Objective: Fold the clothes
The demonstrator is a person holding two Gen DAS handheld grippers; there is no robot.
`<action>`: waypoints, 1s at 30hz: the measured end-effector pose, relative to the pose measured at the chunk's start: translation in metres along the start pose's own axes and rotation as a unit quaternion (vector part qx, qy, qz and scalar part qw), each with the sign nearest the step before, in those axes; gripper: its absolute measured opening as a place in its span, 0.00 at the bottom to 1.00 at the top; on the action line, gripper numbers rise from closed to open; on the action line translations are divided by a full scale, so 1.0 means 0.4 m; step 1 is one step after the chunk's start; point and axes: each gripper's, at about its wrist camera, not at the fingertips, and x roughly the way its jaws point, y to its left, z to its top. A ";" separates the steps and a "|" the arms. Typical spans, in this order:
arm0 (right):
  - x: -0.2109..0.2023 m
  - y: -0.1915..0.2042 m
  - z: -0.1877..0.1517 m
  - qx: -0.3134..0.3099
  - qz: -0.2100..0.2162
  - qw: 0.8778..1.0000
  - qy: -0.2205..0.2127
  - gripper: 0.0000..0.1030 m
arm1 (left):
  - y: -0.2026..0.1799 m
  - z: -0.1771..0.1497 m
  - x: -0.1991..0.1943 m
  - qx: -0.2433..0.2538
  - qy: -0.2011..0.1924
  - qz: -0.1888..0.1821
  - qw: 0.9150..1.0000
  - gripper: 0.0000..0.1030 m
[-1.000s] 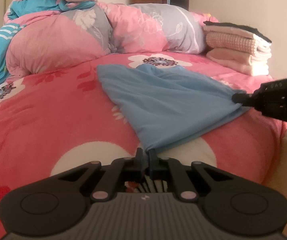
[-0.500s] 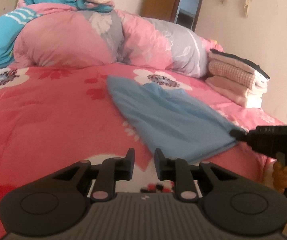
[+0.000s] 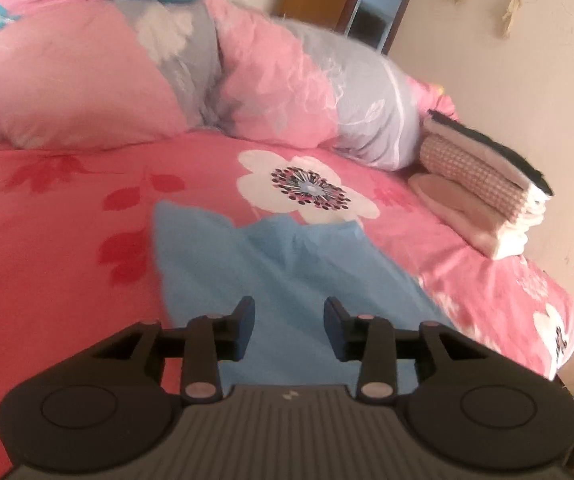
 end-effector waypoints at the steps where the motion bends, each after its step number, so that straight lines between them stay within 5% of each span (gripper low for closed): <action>1: 0.002 0.008 -0.003 -0.014 -0.002 1.000 0.001 0.05 | -0.007 0.027 0.036 -0.005 0.013 0.001 1.000 0.37; 8: 0.020 0.059 -0.023 -0.108 -0.018 0.994 0.011 0.03 | -0.088 0.174 0.269 -0.041 0.102 0.037 0.993 0.41; 15: 0.018 0.017 -0.007 -0.046 0.011 0.999 0.019 0.03 | -0.142 0.211 0.415 -0.061 0.166 0.104 0.979 0.36; 21: 0.007 0.008 -0.006 -0.027 0.030 0.999 0.018 0.03 | -0.153 0.231 0.461 -0.065 0.181 0.140 0.971 0.33; 30: 0.003 0.001 -0.010 -0.013 0.040 0.999 0.018 0.03 | -0.213 0.244 0.485 0.007 0.213 0.207 0.955 0.40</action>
